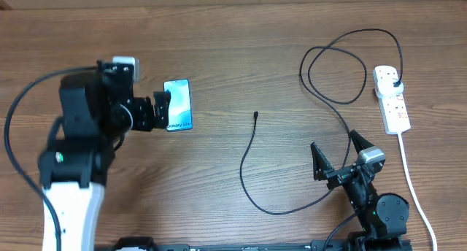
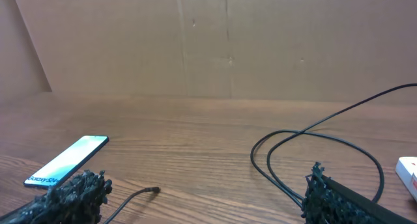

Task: Plug charger to phone and switch on socket
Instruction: 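Position the left gripper above the phone, pointing down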

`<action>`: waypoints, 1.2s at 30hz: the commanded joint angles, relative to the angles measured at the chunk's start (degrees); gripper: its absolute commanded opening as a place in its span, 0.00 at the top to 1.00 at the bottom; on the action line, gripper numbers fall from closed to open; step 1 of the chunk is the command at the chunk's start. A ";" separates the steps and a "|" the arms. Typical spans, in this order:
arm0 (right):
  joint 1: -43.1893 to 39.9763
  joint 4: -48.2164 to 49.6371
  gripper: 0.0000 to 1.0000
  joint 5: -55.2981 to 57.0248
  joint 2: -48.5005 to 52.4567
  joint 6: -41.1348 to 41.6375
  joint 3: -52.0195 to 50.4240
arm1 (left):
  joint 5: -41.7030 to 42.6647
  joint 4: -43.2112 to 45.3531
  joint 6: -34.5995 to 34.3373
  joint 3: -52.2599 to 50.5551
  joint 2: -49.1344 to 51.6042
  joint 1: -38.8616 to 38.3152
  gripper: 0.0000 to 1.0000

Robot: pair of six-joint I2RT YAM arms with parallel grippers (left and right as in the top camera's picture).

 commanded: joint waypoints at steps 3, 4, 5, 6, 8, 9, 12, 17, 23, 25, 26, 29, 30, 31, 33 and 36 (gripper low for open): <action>-0.09 0.44 0.00 0.00 -0.50 0.39 -0.59 | 4.72 -8.52 3.52 7.91 9.64 0.57 0.00; -0.09 0.42 0.00 0.00 -0.50 0.39 -0.59 | 5.27 -9.77 3.52 7.91 11.28 0.55 0.00; -0.09 0.42 0.00 0.00 -0.50 0.39 -0.59 | 5.79 -10.47 3.54 7.91 12.31 0.55 0.00; -0.09 0.42 0.00 0.00 -0.50 0.39 -0.59 | 6.01 -11.10 3.50 7.91 13.51 0.57 0.00; -0.09 0.42 0.00 0.00 -0.50 0.39 -0.59 | 6.62 -11.72 3.54 7.91 15.50 0.55 0.01; -0.09 0.44 0.00 0.00 -0.50 0.39 -0.59 | 6.73 -11.85 3.54 7.91 16.28 0.55 0.00; -0.09 0.42 0.00 0.00 -0.50 0.39 -0.59 | 7.19 -11.74 3.54 7.91 18.36 0.57 0.00; -0.09 0.42 0.00 0.00 -0.50 0.39 -0.59 | 6.43 -9.94 3.21 7.91 18.93 0.57 0.00; -0.09 0.42 0.00 0.00 -0.50 0.39 -0.59 | -0.31 -7.50 -1.29 7.91 18.93 0.57 0.00; -0.09 0.44 0.00 0.00 -0.50 0.39 -0.59 | -1.64 -6.25 -2.36 7.91 18.93 0.57 0.00; -0.09 0.42 0.00 0.00 -0.50 0.39 -0.59 | -1.77 -5.95 -2.56 7.91 18.93 0.57 0.00; -0.09 0.42 0.00 0.00 -0.50 0.39 -0.59 | -1.84 -5.31 -2.73 7.91 19.04 0.57 0.00; -0.09 0.42 0.00 0.00 -0.50 0.39 -0.59 | -1.84 -5.29 -3.65 7.91 19.41 0.57 0.00; -0.11 0.44 0.00 0.00 -0.50 0.39 -0.59 | -1.84 -5.33 -3.85 7.91 19.71 0.57 0.00; -0.09 0.42 0.00 0.00 -0.50 0.39 -0.59 | -1.84 -5.38 -3.85 7.91 20.96 0.57 0.00; -0.09 0.42 0.00 0.00 -0.50 0.39 -0.59 | -1.84 -5.35 -3.85 7.91 23.80 0.57 0.03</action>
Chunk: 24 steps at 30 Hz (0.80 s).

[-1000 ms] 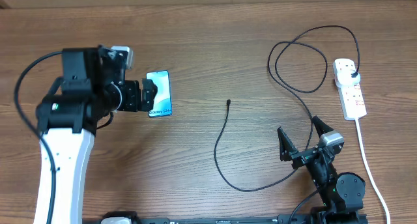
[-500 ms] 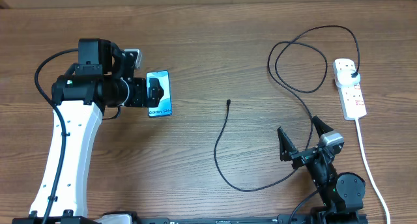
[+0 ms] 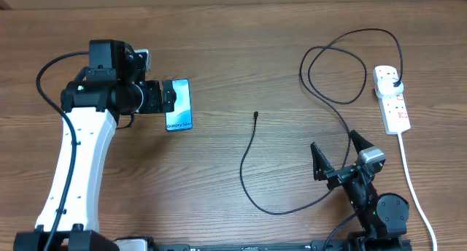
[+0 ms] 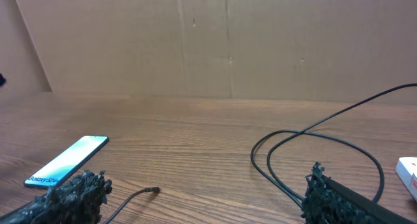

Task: Plug charger to phone and switch on socket
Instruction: 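Position the left gripper above the phone, pointing down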

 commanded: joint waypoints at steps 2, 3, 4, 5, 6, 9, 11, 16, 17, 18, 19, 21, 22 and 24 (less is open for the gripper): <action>-0.07 0.35 0.00 0.00 -0.50 0.42 -0.59 | -0.48 0.31 -1.01 1.25 3.65 0.46 0.02; -0.07 0.37 0.00 0.00 -0.50 0.42 -0.59 | -0.50 0.59 -1.01 1.25 4.61 0.46 0.02; -0.07 0.35 0.00 0.00 -0.50 0.42 -0.59 | -0.50 0.79 -1.01 1.25 5.05 0.46 0.02; -0.07 0.35 0.00 0.00 -0.50 0.42 -0.59 | -0.50 0.94 -1.01 1.25 5.53 0.46 0.02; -0.07 0.35 0.00 0.00 -0.50 0.42 -0.59 | -0.50 1.11 -1.01 1.25 6.01 0.46 0.02; -0.07 0.35 0.00 0.00 -0.50 0.42 -0.59 | -0.50 1.55 -1.01 1.25 7.45 0.44 0.02; -0.07 0.35 0.00 0.00 -0.50 0.42 -0.59 | -0.50 1.79 -1.01 1.25 8.41 0.46 0.02; -0.07 0.37 0.00 0.00 -0.50 0.42 -0.59 | -0.50 2.54 -1.01 1.25 9.31 0.46 0.00; -0.07 0.35 0.00 0.00 -0.50 0.42 -0.59 | -0.50 2.91 -1.01 1.25 9.33 0.46 0.00; -0.07 0.35 0.00 0.00 -0.50 0.42 -0.59 | -0.50 3.10 -1.01 1.25 9.33 0.46 0.00; -0.07 0.35 0.00 0.00 -0.50 0.42 -0.59 | -0.50 3.30 -1.01 1.25 9.35 0.46 0.00; -0.07 0.37 0.00 0.00 -0.50 0.42 -0.59 | -0.50 3.65 -1.01 1.25 9.49 0.46 0.00; -0.07 0.35 0.00 0.00 -0.50 0.42 -0.59 | -0.55 3.76 -1.01 1.25 9.60 0.46 0.00; -0.07 0.35 0.00 0.00 -0.50 0.42 -0.59 | -0.52 4.17 -1.01 1.22 9.60 0.46 0.00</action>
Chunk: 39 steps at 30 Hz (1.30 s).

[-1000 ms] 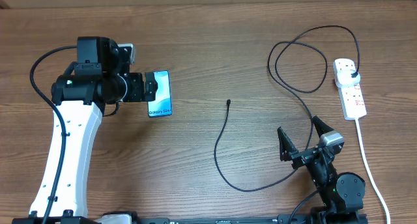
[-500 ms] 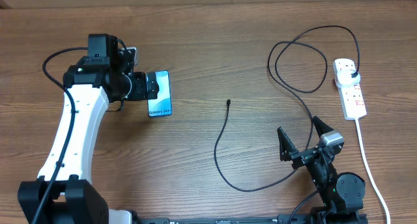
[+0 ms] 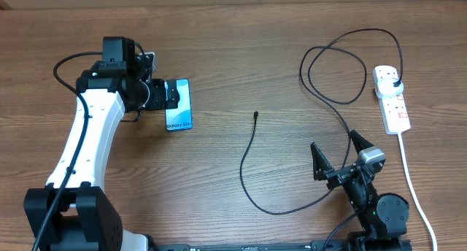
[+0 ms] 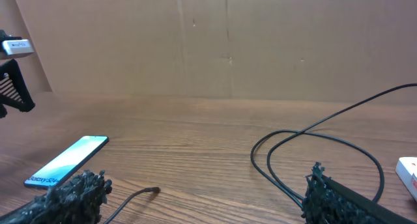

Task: Plug charger to phone and switch on socket
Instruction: 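Position the left gripper above the phone, pointing down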

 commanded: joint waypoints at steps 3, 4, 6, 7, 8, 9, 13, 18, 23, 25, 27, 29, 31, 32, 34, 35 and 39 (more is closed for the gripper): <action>-0.09 0.35 0.00 -0.02 -0.50 0.39 -0.59 | -0.55 0.85 -0.39 1.22 0.83 0.46 0.00; -0.09 0.37 0.00 -0.02 -0.50 0.39 -0.59 | -0.79 0.85 -0.39 1.22 0.83 0.46 0.00; -0.09 0.35 0.00 -0.02 -0.50 0.39 -0.59 | -1.22 0.81 -0.39 1.22 0.83 0.46 0.00; -0.09 0.37 0.00 -0.02 -0.50 0.39 -0.59 | -1.64 0.81 -0.39 1.22 0.83 0.44 0.00; -0.09 0.37 0.00 -0.02 -0.50 0.39 -0.59 | -2.03 0.87 -0.37 1.20 0.83 0.46 0.00; -0.11 0.35 0.00 -0.02 -0.50 0.39 -0.59 | -2.12 0.92 -0.37 1.20 0.83 0.46 0.00; -0.09 0.35 0.00 -0.02 -0.50 0.39 -0.59 | -2.95 1.57 -0.37 1.18 0.85 0.46 0.00; -0.11 0.37 0.00 -0.02 -0.50 0.39 -0.59 | -3.37 2.25 -0.37 1.18 0.94 0.46 0.00; -0.11 0.35 0.00 -0.02 -0.50 0.37 -0.59 | -3.10 4.52 -0.39 1.18 2.25 0.39 0.01; -0.09 0.35 0.00 -0.02 -0.50 0.39 -0.59 | -3.19 4.46 -0.37 1.18 3.26 0.39 0.00; -0.09 0.35 0.00 -0.02 -0.50 0.39 -0.59 | -3.26 4.59 -0.37 1.18 4.76 0.39 0.00; -0.09 0.37 0.00 -0.02 -0.50 0.39 -0.59 | -3.10 4.79 -0.20 1.18 5.99 0.24 0.00; -0.09 0.35 0.00 -0.02 -0.50 0.39 -0.59 | -3.19 4.79 1.68 1.18 6.84 -0.76 0.00; -0.09 0.35 0.00 -0.02 -0.50 0.39 -0.59 | -3.37 4.79 1.97 1.18 7.19 -1.31 0.00; -0.11 0.35 0.00 -0.02 -0.50 0.39 -0.59 | -3.37 4.63 1.95 1.33 8.15 -2.95 0.00; -0.09 0.35 0.00 -0.02 -0.50 0.39 -0.59 | -3.39 4.24 1.57 1.70 8.44 -3.39 0.00; -0.09 0.37 0.00 -0.02 -0.50 0.39 -0.59 | -3.37 -3.61 0.07 11.08 11.28 -3.85 0.00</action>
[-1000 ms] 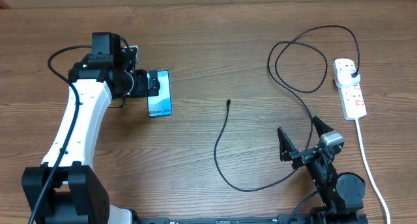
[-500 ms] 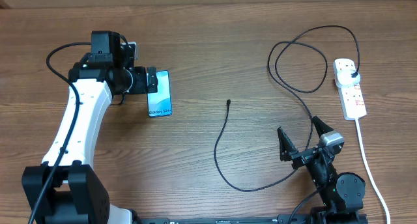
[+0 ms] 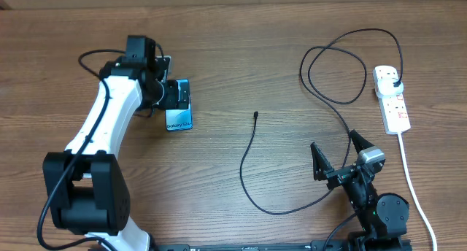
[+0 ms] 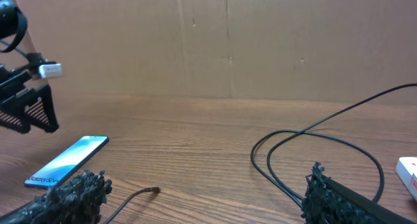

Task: Plug charger to phone and switch on socket
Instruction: 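Position the left gripper above the phone, pointing down, then lower the open left gripper around the phone's long edges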

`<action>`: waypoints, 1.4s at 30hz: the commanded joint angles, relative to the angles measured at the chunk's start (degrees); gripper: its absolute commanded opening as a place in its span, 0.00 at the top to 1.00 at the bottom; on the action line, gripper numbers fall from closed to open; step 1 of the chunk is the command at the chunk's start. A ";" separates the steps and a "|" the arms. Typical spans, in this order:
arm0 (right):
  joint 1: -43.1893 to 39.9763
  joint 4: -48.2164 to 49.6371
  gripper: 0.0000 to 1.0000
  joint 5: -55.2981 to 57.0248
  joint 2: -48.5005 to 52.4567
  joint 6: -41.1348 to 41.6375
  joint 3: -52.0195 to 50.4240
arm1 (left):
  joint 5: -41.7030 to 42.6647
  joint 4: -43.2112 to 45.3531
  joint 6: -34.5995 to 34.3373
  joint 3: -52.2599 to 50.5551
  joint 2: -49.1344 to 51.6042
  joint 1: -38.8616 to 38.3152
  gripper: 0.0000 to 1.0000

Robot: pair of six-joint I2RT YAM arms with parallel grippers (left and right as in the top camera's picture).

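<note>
A phone [image 3: 180, 118] with a lit blue screen lies flat on the wooden table at the left, and also shows in the right wrist view as the phone [image 4: 65, 160]. My left gripper [image 3: 174, 94] hangs over its far end, fingers [image 4: 38, 111] apart and clear of the screen. The black charger cable's free plug tip [image 3: 256, 114] lies mid-table, seen closer as the tip [image 4: 154, 190]. The cable loops back to the white power strip [image 3: 392, 103] at the right. My right gripper [image 3: 336, 160] rests open near the front edge, holding nothing.
A brown cardboard wall [image 4: 228, 42] closes off the far side of the table. The cable's big loops [image 3: 343, 65] lie between the right gripper and the power strip. The strip's white lead [image 3: 413, 185] runs toward the front right edge.
My left gripper has shifted right, from the phone's left edge to over its far end, and now shows well inside the right wrist view. Phone, cable and right arm are where they were.
The left arm stood tall and close to the overhead camera, its gripper beside the phone's left edge. At each later moment it looked lower and stretched farther over the table. It now hangs over the phone's far end. The phone, the cable and the right arm stayed put.
</note>
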 commanded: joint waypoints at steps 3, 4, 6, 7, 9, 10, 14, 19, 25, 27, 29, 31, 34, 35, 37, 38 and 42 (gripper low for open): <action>-0.09 0.37 0.00 0.00 -0.50 0.39 -0.59 | -0.59 -9.27 -0.17 16.24 5.40 -0.02 0.00; -0.09 0.35 0.00 0.00 -0.50 0.39 -0.59 | -1.25 -11.28 -0.17 18.97 7.02 -0.15 0.00; -0.11 0.37 0.00 0.00 -0.50 0.39 -0.59 | -2.10 -13.40 -0.15 21.79 9.29 -0.39 0.00; -0.09 0.35 0.00 0.00 -0.50 0.39 -0.59 | -2.47 -13.92 -0.17 22.38 10.12 -0.48 0.00; -0.09 0.35 0.00 0.00 -0.50 0.39 -0.59 | -2.80 -14.03 -0.22 22.47 11.93 -0.55 0.00; -0.09 0.35 0.00 0.00 -0.50 0.39 -0.59 | -2.80 -13.92 -0.46 22.47 12.83 -0.55 0.00; -0.09 0.35 0.00 0.00 -0.50 0.39 -0.59 | -3.28 -13.22 -1.79 22.45 16.09 -0.57 0.00; -0.11 0.35 0.00 0.00 -0.50 0.39 -0.59 | -3.23 -12.74 -1.92 22.40 18.78 -0.74 0.00; -0.09 0.35 0.00 0.00 -0.50 0.39 -0.59 | -3.41 -11.87 -1.68 22.36 20.44 -0.87 0.00; -0.09 0.35 0.00 0.00 -0.50 0.39 -0.59 | -3.41 -11.19 -1.03 22.27 20.76 -0.85 0.01; -0.09 0.35 0.00 0.00 -0.50 0.39 -0.59 | -3.39 -10.29 -1.05 22.12 20.76 -0.87 0.00; -0.09 0.35 0.00 0.00 -0.50 0.39 -0.59 | -3.41 -9.75 -1.05 22.12 20.76 -0.87 0.00; -0.09 0.35 0.00 0.00 -0.50 0.39 -0.59 | -3.41 -9.46 -1.05 22.08 20.76 -0.85 0.00; -0.09 0.35 0.00 0.00 -0.50 0.37 -0.59 | -3.41 -9.46 -1.05 22.03 20.76 -0.85 0.00; -0.09 0.35 0.00 0.00 -0.50 0.39 -0.59 | -3.41 -9.07 -1.03 21.75 20.76 -0.85 0.00; -0.09 0.37 0.00 0.00 -0.50 0.39 -0.59 | -3.41 -8.66 -1.03 21.49 20.76 -0.83 0.00; -0.09 0.37 0.00 0.00 -0.50 0.39 -0.59 | -3.39 -8.04 -1.03 21.42 20.85 -0.83 0.00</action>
